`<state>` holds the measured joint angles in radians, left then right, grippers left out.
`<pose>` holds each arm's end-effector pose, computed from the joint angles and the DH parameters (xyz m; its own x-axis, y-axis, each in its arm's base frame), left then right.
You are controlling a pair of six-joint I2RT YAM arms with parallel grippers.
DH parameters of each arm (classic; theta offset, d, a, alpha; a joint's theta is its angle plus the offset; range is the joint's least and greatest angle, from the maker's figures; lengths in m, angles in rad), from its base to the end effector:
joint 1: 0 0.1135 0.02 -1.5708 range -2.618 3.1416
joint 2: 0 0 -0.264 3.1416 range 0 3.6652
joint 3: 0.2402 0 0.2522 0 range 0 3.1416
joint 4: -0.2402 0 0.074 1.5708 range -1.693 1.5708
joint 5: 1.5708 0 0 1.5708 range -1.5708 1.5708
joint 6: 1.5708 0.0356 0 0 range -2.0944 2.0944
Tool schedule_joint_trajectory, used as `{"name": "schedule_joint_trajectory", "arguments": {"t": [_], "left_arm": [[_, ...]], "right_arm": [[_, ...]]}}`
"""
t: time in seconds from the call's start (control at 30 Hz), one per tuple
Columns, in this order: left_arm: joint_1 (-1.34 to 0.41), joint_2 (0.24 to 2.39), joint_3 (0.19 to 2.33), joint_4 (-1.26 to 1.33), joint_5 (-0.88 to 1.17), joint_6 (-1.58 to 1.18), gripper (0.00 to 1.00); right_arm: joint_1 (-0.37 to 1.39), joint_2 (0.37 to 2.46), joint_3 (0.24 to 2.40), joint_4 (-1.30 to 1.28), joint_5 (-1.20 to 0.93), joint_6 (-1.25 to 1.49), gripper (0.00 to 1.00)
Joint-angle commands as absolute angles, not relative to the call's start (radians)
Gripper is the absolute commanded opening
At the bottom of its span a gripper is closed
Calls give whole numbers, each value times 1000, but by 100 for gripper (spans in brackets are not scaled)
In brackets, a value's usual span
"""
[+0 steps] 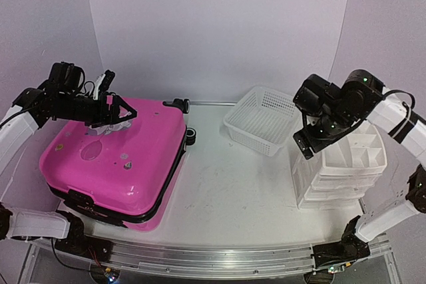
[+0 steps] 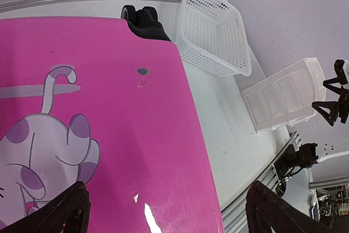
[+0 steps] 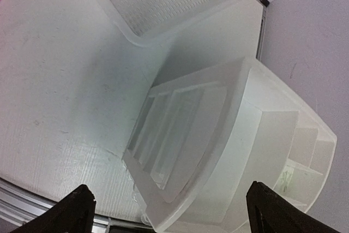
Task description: Open, take out, and arrange the luggage
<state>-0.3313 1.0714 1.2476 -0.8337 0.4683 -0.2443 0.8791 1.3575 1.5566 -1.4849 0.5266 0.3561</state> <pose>0.1914 -0.0828 0.3826 -0.7127 0.0169 -0.7013 0.4697 0.7541 -0.4591 0.1553 0.1594 0.3782 -0.7744 -0.4625 -0.4317 -0.3262 0.8765 -0.3540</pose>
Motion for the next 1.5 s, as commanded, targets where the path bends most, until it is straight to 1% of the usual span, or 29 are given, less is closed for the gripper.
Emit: {"name": "schedule_joint_trajectory", "arguments": {"t": [0.0, 0.13, 0.23, 0.33, 0.43, 0.53, 0.57, 0.73, 0.97, 1.2, 1.3, 1.33, 1.47], "left_arm": [[-334, 1075, 1280, -800, 476, -263, 99], [-336, 1065, 1278, -798, 481, -268, 100], [-336, 1055, 1278, -798, 479, -267, 99], [-335, 1048, 1275, -798, 482, -268, 100], [-335, 1045, 1270, -797, 484, -268, 99], [-335, 1036, 1267, -797, 492, -268, 99], [-334, 1032, 1266, -797, 494, -268, 99], [-334, 1001, 1256, -798, 497, -266, 99], [-336, 983, 1248, -798, 496, -270, 99], [-335, 950, 1242, -802, 497, -277, 99], [-334, 947, 1237, -816, 493, -278, 100], [-334, 948, 1237, -824, 488, -276, 99], [-335, 965, 1237, -852, 450, -270, 99]], "right_arm": [[814, 1383, 1515, -1529, 616, 459, 97], [775, 1407, 1485, -1480, 622, 452, 88], [714, 1415, 1444, -1386, 554, 415, 79], [673, 1430, 1427, -1291, 483, 375, 62], [649, 1466, 1438, -1220, 459, 351, 52], [614, 1518, 1463, -1173, 478, 312, 37], [602, 1535, 1470, -1152, 468, 291, 36], [556, 1595, 1494, -1022, 444, 178, 36], [422, 1705, 1569, -877, 369, 98, 34], [342, 1866, 1755, -845, 303, 37, 31], [338, 1914, 1834, -899, 312, 23, 31], [339, 1917, 1854, -930, 311, 30, 33], [342, 1875, 1918, -1093, 292, 77, 49]]}}
